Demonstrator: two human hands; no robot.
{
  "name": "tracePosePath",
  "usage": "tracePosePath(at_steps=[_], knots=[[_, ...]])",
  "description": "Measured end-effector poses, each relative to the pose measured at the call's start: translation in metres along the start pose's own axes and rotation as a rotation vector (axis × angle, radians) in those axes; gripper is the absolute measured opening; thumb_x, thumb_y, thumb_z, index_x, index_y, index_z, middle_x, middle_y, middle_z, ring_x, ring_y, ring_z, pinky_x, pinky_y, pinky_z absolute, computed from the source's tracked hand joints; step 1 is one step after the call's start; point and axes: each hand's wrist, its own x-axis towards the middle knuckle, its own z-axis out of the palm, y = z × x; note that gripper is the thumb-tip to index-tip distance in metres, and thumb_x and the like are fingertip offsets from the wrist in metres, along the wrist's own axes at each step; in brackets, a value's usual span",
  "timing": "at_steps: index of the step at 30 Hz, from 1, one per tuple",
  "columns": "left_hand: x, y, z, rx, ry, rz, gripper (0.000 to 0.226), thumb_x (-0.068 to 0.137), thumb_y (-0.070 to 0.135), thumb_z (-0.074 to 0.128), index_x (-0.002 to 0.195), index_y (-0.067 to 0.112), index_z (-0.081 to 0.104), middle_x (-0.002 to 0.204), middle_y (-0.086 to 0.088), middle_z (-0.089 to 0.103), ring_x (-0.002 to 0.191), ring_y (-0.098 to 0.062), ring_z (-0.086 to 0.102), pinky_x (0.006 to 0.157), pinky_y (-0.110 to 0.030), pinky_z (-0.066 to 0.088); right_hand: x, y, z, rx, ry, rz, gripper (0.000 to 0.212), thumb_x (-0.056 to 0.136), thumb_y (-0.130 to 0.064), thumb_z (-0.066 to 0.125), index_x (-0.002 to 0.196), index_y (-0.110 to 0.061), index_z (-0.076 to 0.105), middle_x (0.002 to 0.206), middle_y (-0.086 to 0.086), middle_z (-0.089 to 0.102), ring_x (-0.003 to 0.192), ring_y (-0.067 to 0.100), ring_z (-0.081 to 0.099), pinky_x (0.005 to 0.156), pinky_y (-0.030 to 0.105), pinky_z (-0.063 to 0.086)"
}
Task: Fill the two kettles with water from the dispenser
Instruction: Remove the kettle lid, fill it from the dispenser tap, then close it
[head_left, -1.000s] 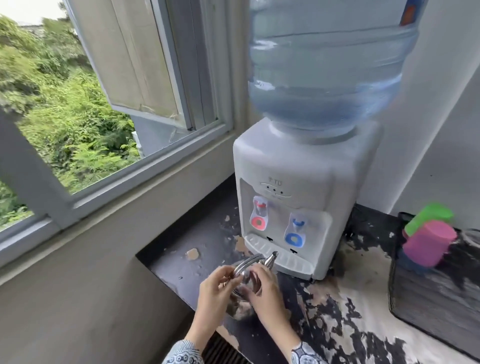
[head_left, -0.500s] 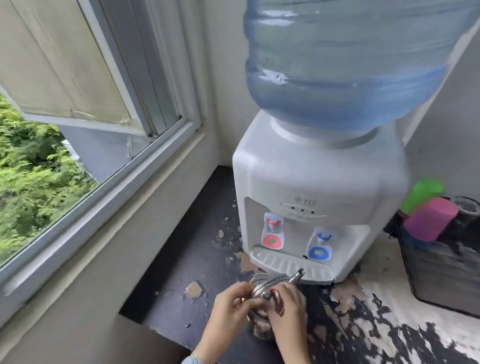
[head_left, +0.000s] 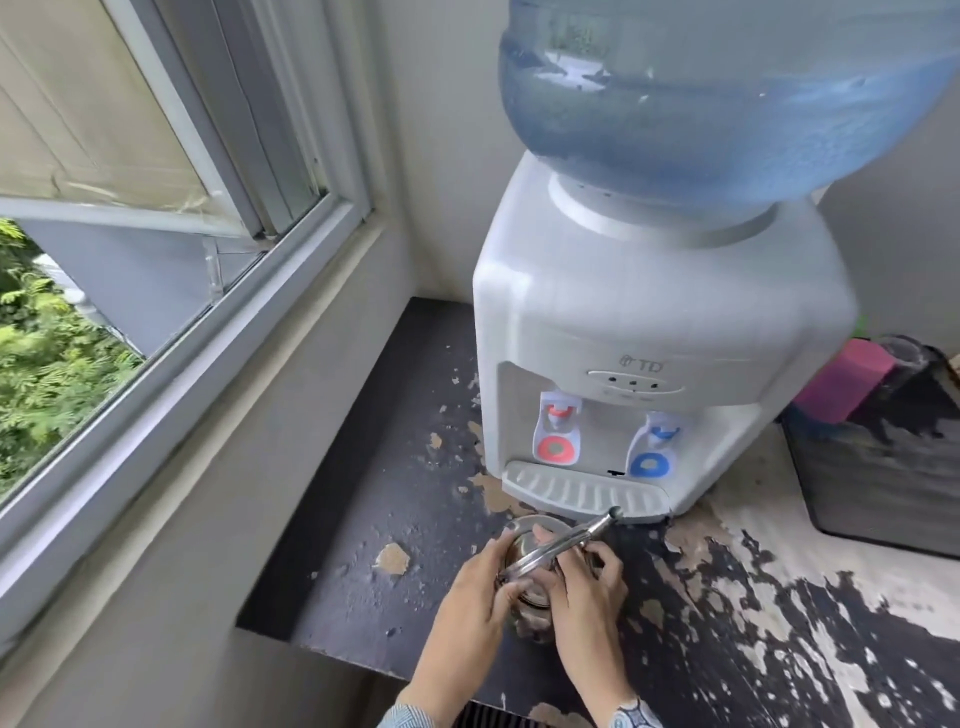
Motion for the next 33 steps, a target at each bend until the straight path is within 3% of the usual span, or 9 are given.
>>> tracePosePath(at_steps=[3, 7, 12, 16, 19, 22, 25, 29, 33], knots=[[0.001, -0.005, 0.002, 0.025, 0.014, 0.010, 0.047, 0.095, 0.040, 0.040, 0.140, 0.038, 0.030, 0.140, 0.019, 0.041, 0.132, 0.002, 0.034, 0.104, -0.011, 0.026, 0.003, -0.001, -0.001, 0.037, -0.069, 0.064, 0.039, 0.083, -0.021, 0.064, 0.117, -0.039, 0.058, 0.122, 0.013, 0.043, 0.117, 0.029, 0.034, 0.091, 0.035, 0.028], [0.003, -0.007, 0.007, 0.036, 0.022, 0.002, 0.048, 0.094, 0.038, 0.046, 0.134, 0.049, 0.022, 0.133, 0.026, 0.037, 0.132, 0.001, 0.032, 0.097, 0.000, 0.020, 0.004, -0.002, -0.003, 0.075, -0.107, 0.076, 0.042, 0.086, -0.019, 0.060, 0.119, -0.045, 0.054, 0.123, 0.011, 0.038, 0.117, 0.024, 0.031, 0.096, 0.035, 0.027], [0.005, -0.012, 0.008, 0.010, 0.001, -0.007, 0.080, 0.066, 0.054, 0.072, 0.124, 0.065, 0.017, 0.128, 0.028, 0.036, 0.122, 0.021, 0.027, 0.091, 0.001, 0.028, -0.001, -0.004, -0.008, 0.127, -0.069, 0.152, 0.044, 0.085, -0.017, 0.062, 0.123, -0.040, 0.054, 0.125, 0.010, 0.039, 0.118, 0.028, 0.035, 0.093, 0.026, 0.023], [0.008, -0.012, 0.014, -0.038, 0.017, 0.037, 0.090, 0.056, 0.058, 0.077, 0.126, 0.060, 0.021, 0.129, 0.028, 0.030, 0.126, 0.016, 0.025, 0.102, -0.004, 0.026, -0.012, -0.017, -0.013, 0.104, 0.089, 0.086, 0.044, 0.077, -0.018, 0.070, 0.118, -0.031, 0.060, 0.095, -0.021, 0.044, 0.101, 0.014, 0.042, 0.094, 0.045, 0.026], [0.011, -0.009, 0.017, -0.099, 0.047, 0.056, 0.086, 0.055, 0.055, 0.077, 0.125, 0.057, 0.028, 0.131, 0.029, 0.034, 0.129, 0.008, 0.028, 0.106, -0.015, 0.028, -0.013, -0.013, -0.012, 0.111, 0.115, 0.024, 0.022, 0.076, -0.011, 0.071, 0.098, -0.013, 0.067, 0.105, -0.008, 0.061, 0.106, 0.026, 0.055, 0.090, 0.050, 0.034], [0.014, -0.006, 0.017, -0.150, 0.064, 0.029, 0.085, 0.050, 0.052, 0.081, 0.119, 0.060, 0.032, 0.126, 0.032, 0.037, 0.126, 0.011, 0.031, 0.099, -0.002, 0.028, -0.008, -0.007, -0.013, 0.305, -0.031, 0.017, 0.032, 0.086, -0.008, 0.060, 0.115, -0.021, 0.057, 0.121, -0.003, 0.059, 0.111, 0.021, 0.055, 0.093, 0.045, 0.045], [0.014, -0.004, 0.016, -0.174, 0.062, 0.005, 0.088, 0.048, 0.057, 0.078, 0.123, 0.055, 0.032, 0.128, 0.029, 0.037, 0.126, 0.010, 0.033, 0.098, 0.001, 0.025, -0.005, -0.007, -0.013, 0.392, -0.084, 0.049, 0.030, 0.090, -0.009, 0.053, 0.115, -0.025, 0.053, 0.114, -0.002, 0.060, 0.096, 0.018, 0.059, 0.085, 0.045, 0.052], [0.015, -0.002, 0.018, -0.147, 0.075, 0.022, 0.081, 0.055, 0.037, 0.083, 0.122, 0.048, 0.038, 0.128, 0.031, 0.038, 0.128, 0.014, 0.026, 0.097, 0.005, 0.017, -0.002, -0.004, -0.012, 0.403, -0.092, 0.052, 0.028, 0.091, -0.007, 0.051, 0.114, -0.023, 0.053, 0.109, 0.004, 0.062, 0.083, 0.013, 0.060, 0.076, 0.031, 0.054], [0.016, -0.002, 0.016, -0.129, 0.078, 0.038, 0.077, 0.057, 0.032, 0.084, 0.119, 0.047, 0.040, 0.125, 0.033, 0.040, 0.126, 0.019, 0.023, 0.097, 0.006, 0.015, -0.002, -0.005, -0.012, 0.438, -0.103, 0.063, 0.029, 0.091, -0.006, 0.050, 0.117, -0.018, 0.053, 0.111, 0.005, 0.060, 0.093, 0.018, 0.061, 0.080, 0.044, 0.054]])
